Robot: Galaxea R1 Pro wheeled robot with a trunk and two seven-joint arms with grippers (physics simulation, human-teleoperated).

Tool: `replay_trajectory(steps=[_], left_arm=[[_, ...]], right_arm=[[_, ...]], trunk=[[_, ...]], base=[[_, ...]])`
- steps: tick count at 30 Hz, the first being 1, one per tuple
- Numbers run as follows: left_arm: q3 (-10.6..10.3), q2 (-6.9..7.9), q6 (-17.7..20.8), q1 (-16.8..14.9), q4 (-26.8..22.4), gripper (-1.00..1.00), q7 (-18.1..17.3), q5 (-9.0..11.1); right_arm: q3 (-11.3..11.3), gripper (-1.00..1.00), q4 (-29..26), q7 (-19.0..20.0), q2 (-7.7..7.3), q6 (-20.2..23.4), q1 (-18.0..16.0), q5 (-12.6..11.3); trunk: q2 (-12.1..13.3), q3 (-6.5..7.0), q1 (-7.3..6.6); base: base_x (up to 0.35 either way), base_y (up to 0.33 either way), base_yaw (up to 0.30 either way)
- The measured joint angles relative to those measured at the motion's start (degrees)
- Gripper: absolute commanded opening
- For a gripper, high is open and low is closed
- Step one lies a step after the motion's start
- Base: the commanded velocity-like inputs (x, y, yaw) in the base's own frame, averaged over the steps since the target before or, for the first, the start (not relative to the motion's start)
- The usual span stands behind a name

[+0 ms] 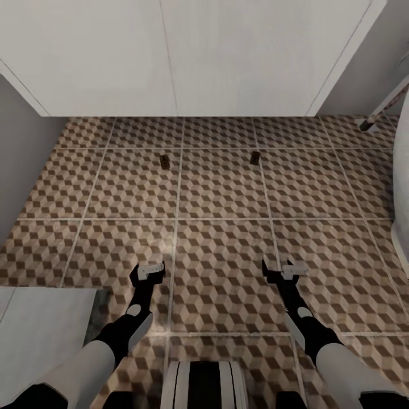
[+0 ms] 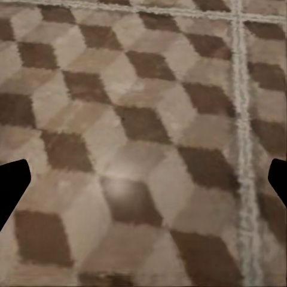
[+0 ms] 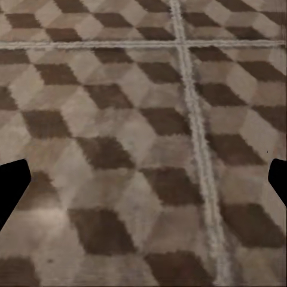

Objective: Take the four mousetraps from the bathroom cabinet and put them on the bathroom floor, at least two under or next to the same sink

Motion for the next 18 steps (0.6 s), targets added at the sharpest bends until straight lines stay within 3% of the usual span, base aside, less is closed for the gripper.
replay_trajectory(steps=[6, 18], left_arm=[[0.0, 0.0, 0.0, 0.0, 0.0, 1.0, 0.0, 0.0], [0.0, 0.0, 0.0, 0.0, 0.1, 1.0, 0.0, 0.0]], right_arm=[[0.0, 1.0, 0.0, 0.0, 0.0, 0.0, 0.0, 0.0], [0.0, 1.0, 0.0, 0.0, 0.0, 0.0, 0.0, 0.0]], trunk=[[0.0, 0.0, -0.02], [0.0, 0.0, -0.03]], base=[[-0.172, 0.0, 0.0], [-0.024, 0.0, 0.0]])
